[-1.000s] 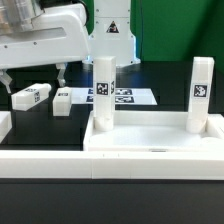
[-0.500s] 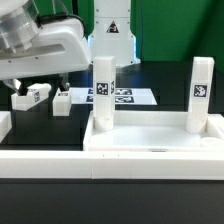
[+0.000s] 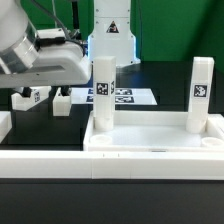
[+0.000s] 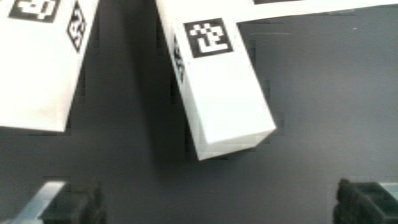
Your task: Assemble desk
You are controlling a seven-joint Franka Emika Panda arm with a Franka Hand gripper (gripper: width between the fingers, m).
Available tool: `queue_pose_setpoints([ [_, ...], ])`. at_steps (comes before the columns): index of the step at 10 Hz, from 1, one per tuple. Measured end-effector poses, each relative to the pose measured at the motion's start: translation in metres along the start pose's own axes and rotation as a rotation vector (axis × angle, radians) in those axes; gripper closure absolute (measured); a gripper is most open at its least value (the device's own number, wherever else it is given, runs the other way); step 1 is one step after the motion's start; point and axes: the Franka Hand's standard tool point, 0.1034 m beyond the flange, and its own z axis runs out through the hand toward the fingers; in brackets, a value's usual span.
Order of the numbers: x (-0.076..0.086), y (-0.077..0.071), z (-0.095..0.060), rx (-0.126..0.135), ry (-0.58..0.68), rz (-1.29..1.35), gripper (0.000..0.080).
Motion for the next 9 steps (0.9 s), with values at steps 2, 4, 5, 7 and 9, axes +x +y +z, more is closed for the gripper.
queue_pose_setpoints([
  [2,0.000,0.000,0.003,0.002,-0.013,0.001,0.0151],
  [4,-0.007,0.002,0.014,0.018,-0.083,0.009,0.0151],
  [5,-0.010,0.003,0.017,0.027,-0.164,0.014,0.0151],
  [7,-0.008,0.005,0.021,0.021,-0.257,0.015,0.0151],
  [9,-0.007,0.007,0.025,0.004,-0.302,0.031,0.0151],
])
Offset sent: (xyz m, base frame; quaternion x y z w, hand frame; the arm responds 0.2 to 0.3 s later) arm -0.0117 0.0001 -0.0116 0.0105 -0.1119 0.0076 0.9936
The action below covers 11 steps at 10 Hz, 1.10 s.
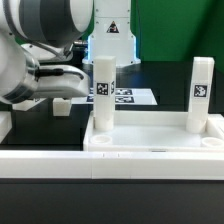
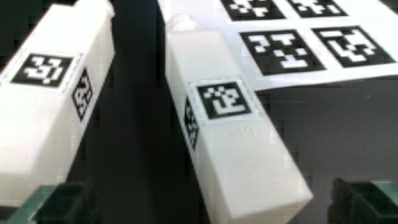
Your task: Assemble desk
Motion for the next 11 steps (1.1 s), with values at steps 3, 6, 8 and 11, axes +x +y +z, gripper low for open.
queue_pose_setpoints([
  [3,0.001,-0.006,-0.002,-0.007,0.008,0.021,0.0151],
  [6,0.001,-0.011,0.004,-0.020,0.013,0.053,0.0151],
  [8,0.002,-0.010,0.006,-0.020,0.018,0.056,0.0151],
  [11,0.004,-0.009,0.012,-0.024,0.034,0.056,0.0151],
])
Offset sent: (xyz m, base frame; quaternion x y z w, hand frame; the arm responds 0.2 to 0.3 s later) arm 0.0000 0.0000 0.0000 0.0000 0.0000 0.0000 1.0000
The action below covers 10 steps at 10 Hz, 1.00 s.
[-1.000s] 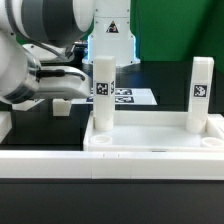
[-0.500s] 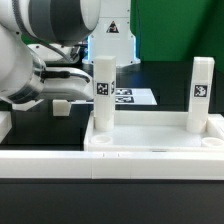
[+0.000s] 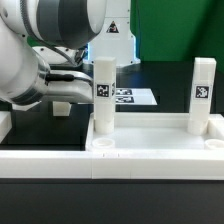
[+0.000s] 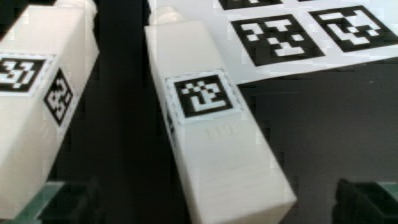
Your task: Assemble desk
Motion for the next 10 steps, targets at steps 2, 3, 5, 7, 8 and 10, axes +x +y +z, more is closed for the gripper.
queue_pose_setpoints([
  [2,-0.002,0.000,0.007,0.000,0.002,0.003,0.0151],
  [3,-0.003,0.000,0.008,0.001,0.001,0.004,0.0151],
  [5,-0.001,0.002,0.013,0.000,0.007,0.005,0.0151],
  [7,0.002,0.003,0.021,-0.005,0.012,0.009,0.0151],
  [8,0.003,0.003,0.021,-0.007,0.018,0.009,0.0151],
  [10,0.004,0.004,0.021,-0.007,0.019,0.009,0.0275],
])
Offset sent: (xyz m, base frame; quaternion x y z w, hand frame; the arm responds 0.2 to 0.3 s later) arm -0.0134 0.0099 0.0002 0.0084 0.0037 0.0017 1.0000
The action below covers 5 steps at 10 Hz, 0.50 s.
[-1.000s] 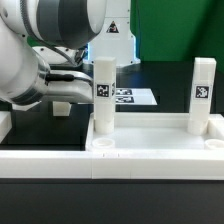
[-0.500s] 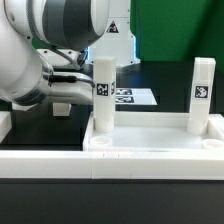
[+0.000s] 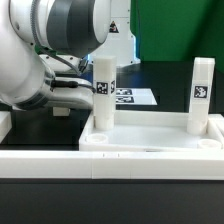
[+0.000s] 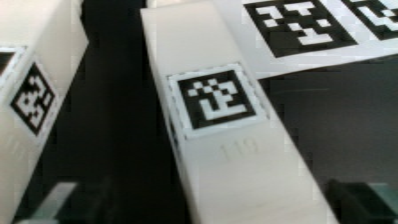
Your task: Assemble desk
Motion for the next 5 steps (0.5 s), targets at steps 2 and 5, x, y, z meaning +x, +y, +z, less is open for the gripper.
queue_pose_setpoints([
  [2,0.0002,0.0000,-0.0004,0.000,0.001,0.000,0.0512],
  [5,0.0005,0.0007,-0.0011,0.000,0.003,-0.004,0.0511],
])
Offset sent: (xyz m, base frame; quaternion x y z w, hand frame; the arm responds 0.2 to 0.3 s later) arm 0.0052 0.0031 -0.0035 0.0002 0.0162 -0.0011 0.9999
